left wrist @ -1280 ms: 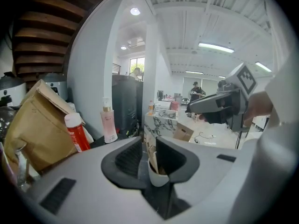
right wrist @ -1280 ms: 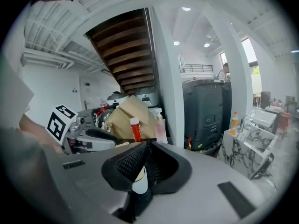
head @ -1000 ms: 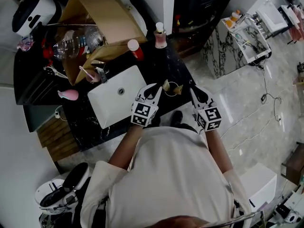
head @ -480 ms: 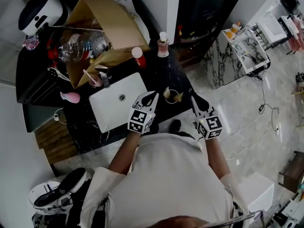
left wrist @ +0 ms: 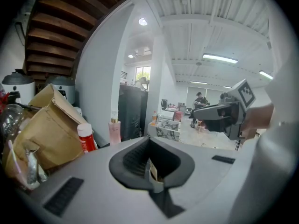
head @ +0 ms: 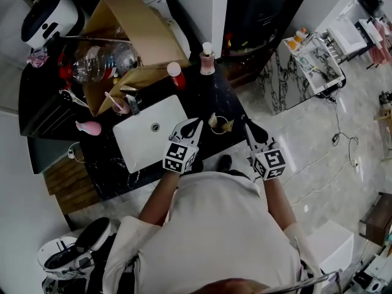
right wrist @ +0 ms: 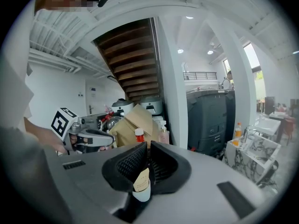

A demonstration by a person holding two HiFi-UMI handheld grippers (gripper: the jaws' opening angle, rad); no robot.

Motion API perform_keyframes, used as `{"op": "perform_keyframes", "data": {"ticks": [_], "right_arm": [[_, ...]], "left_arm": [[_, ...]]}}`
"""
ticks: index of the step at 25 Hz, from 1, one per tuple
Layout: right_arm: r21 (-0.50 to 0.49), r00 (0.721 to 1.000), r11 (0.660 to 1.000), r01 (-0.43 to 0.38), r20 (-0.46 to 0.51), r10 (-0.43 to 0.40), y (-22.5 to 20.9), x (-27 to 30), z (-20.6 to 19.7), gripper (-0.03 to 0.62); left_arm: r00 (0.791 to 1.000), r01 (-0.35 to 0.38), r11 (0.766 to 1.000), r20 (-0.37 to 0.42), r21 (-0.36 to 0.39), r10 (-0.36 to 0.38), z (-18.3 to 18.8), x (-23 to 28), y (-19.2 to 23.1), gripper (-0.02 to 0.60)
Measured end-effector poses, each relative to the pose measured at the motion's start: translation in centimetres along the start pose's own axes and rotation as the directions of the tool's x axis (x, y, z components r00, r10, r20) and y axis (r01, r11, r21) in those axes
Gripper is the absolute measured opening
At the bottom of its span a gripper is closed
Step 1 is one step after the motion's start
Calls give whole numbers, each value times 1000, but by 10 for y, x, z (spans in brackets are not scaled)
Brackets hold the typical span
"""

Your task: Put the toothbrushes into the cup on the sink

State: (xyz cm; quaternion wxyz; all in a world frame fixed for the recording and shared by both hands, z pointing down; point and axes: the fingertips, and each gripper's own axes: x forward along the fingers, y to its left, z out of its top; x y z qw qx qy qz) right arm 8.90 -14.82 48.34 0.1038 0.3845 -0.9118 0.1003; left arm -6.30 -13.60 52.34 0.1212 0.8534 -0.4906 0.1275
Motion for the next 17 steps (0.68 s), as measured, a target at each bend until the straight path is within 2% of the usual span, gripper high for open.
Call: {"op": "perform_keyframes", "data": {"ticks": [17], "right_arm": [[3,1000,1000,-3,-9,3,-3,6,-3,46]], "left_arm": [[1000,16,1000,11,-1,-16,3,5,4,8]]}}
